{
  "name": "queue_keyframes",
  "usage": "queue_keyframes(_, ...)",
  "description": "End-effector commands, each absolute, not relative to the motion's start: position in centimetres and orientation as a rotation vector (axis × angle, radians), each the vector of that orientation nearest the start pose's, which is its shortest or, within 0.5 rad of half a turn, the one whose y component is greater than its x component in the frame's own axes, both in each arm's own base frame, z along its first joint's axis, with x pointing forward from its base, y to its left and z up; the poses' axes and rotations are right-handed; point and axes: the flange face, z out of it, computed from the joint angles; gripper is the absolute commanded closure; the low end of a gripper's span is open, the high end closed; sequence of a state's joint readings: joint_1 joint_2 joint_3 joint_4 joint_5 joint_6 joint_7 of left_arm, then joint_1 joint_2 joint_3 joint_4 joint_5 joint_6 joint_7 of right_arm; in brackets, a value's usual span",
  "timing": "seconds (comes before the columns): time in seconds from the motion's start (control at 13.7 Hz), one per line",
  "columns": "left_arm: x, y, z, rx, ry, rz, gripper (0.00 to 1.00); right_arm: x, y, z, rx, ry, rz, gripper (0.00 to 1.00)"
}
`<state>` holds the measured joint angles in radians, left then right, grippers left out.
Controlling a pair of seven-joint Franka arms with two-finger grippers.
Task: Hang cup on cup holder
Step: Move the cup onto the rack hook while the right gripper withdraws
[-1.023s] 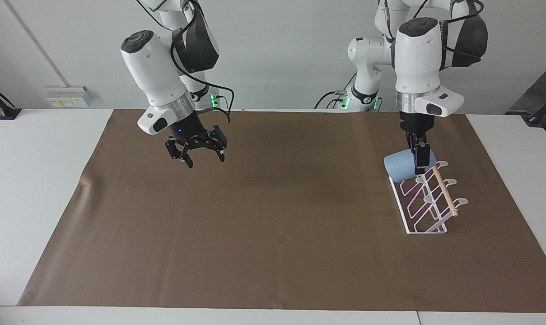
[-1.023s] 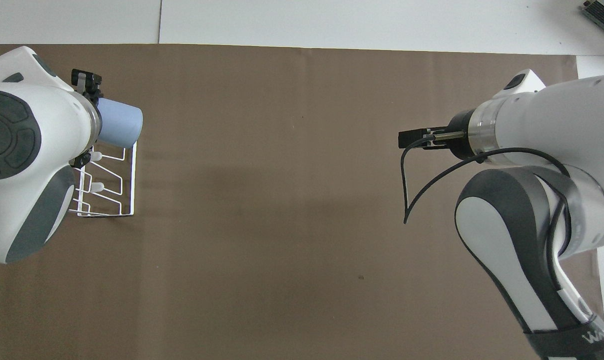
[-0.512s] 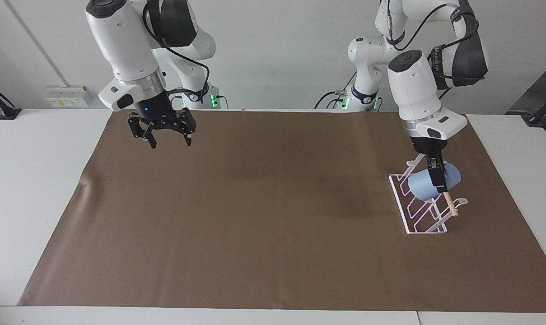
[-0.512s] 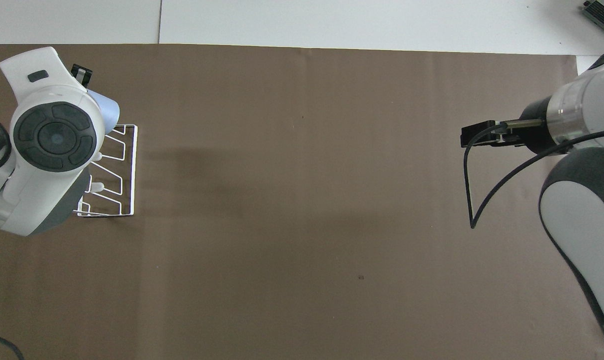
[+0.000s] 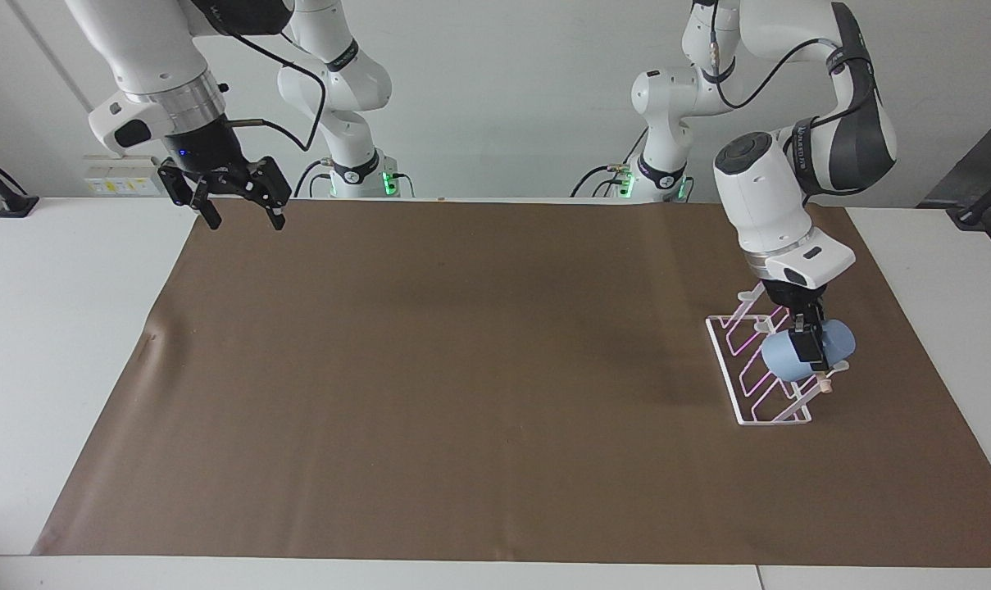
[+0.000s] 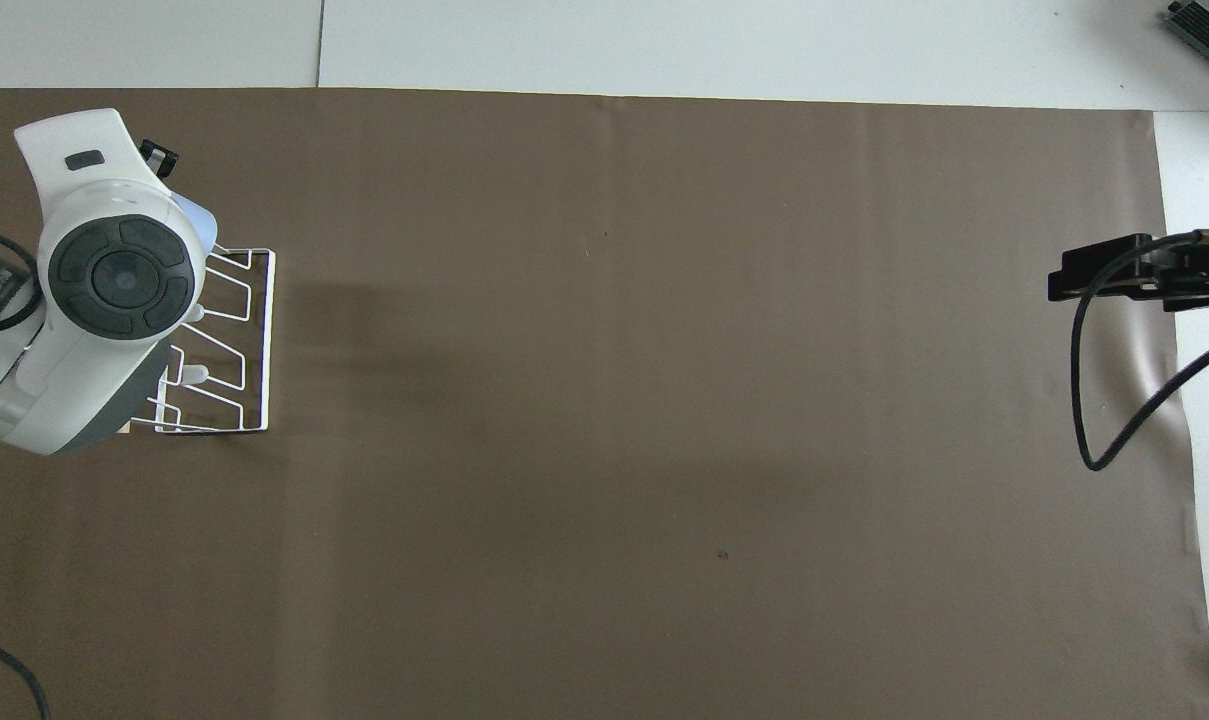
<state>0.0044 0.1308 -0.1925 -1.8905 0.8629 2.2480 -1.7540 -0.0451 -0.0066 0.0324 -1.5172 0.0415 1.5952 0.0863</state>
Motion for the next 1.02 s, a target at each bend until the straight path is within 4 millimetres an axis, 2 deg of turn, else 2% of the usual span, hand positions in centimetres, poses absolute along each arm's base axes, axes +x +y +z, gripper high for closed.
queue_keyframes(0.0,60.8,-8.8,45.5,-2.371,-1.366,-1.018,1.00,54.2,-2.0,66.4,-3.143,0.216,-0.085,0.00)
queue_keyframes(0.22,60.9,-9.2,44.6,-2.373,-1.328,-1.022,1.00,53.3,-2.1,65.7,-3.129,0.377,-0.043,0.00)
queue_keyframes(0.51,60.7,-9.9,42.6,-2.375,-1.317,-0.995,1.00,52.7,-3.2,65.1,-3.117,0.402,-0.031,0.00)
queue_keyframes(0.73,59.9,-10.7,41.8,-2.389,-1.291,-0.979,1.00,52.1,-2.9,64.5,-3.142,0.350,-0.016,0.00)
queue_keyframes(0.88,59.8,-10.8,41.7,-2.392,-1.287,-0.977,0.85,52.2,-2.8,64.5,-3.168,0.269,-0.043,0.00)
queue_keyframes(0.95,59.8,-10.8,41.8,-2.392,-1.288,-0.979,0.74,52.3,-2.9,64.3,-3.180,0.236,-0.039,0.00)
